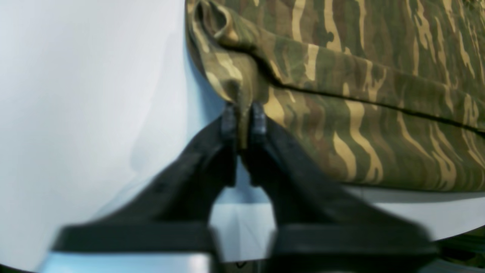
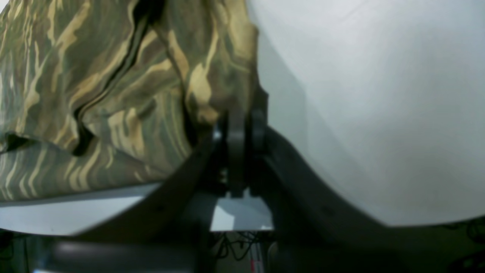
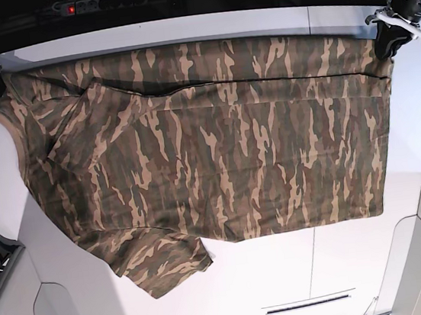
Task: Fold the T-shirt properly
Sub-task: 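Drag the held shirt edge back toward the robot and release, then move both grippers to the shirt's side corners nearest the hem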
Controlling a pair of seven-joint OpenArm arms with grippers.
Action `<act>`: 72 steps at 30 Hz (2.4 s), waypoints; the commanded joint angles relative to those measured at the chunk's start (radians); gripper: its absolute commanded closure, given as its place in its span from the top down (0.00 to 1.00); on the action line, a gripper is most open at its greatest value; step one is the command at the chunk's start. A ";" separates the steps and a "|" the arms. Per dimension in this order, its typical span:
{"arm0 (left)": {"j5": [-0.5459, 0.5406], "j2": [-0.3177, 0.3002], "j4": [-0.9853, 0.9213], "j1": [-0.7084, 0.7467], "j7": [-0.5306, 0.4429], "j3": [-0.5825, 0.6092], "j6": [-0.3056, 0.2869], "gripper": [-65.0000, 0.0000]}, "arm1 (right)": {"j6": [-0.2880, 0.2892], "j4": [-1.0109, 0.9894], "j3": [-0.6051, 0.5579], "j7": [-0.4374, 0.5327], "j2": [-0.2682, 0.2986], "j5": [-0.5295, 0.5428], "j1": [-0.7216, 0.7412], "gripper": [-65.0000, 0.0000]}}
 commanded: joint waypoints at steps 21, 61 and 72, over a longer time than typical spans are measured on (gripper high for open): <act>-0.130 -0.034 0.016 -0.037 -0.021 -0.235 -0.002 0.51 | -0.019 0.015 0.117 0.132 0.043 -0.114 0.365 0.42; 0.208 -0.313 -0.846 -0.940 -0.165 0.432 0.105 0.61 | -0.041 -0.844 -0.278 0.391 0.115 -0.460 0.986 0.42; 0.209 -0.237 -0.972 -1.033 -0.164 0.491 0.136 0.61 | -0.036 -0.877 -0.301 0.397 0.080 -0.456 0.986 0.42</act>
